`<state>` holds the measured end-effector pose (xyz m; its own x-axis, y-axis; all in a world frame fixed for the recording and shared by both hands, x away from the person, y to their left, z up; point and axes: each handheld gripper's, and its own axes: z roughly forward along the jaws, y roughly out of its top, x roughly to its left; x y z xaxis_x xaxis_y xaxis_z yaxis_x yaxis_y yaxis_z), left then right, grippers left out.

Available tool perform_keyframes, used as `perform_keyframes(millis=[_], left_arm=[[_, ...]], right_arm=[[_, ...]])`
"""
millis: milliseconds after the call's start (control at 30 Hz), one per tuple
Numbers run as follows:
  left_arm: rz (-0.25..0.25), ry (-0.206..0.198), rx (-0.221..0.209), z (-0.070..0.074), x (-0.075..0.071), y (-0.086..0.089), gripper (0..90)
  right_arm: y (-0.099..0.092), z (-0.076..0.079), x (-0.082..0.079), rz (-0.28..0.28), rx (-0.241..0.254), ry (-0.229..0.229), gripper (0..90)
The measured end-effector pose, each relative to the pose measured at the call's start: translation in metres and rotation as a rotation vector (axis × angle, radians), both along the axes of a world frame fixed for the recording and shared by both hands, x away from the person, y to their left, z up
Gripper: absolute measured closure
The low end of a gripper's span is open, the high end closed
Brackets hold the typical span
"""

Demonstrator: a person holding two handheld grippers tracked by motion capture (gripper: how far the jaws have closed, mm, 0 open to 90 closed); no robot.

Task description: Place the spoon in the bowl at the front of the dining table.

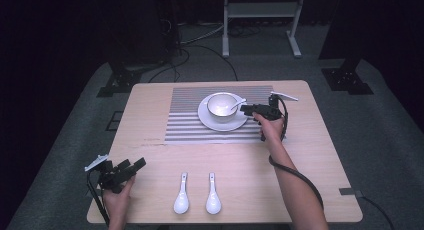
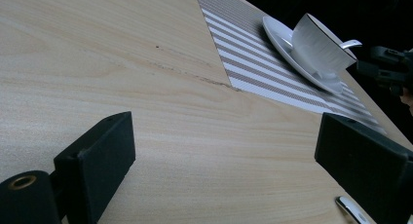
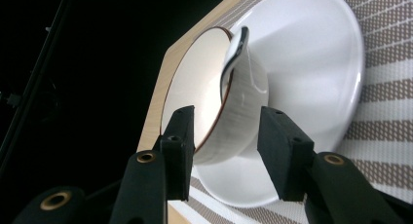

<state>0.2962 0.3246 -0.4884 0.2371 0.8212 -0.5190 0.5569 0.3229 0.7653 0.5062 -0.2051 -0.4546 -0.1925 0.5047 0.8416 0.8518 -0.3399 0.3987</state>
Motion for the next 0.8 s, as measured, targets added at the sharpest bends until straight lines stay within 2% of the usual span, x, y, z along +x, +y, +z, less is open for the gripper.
perform_keyframes(millis=[400, 800], left_arm=[[0.003, -0.001, -0.002, 0.0, 0.0, 0.0, 6.3], [0.004, 0.001, 0.002, 0.0, -0.001, 0.0, 6.3]], right_arm=[[-0.003, -0.005, -0.017, 0.056, -0.008, -0.002, 52.4], [-0.004, 0.001, -0.035, 0.106, -0.034, -0.025, 51.0]])
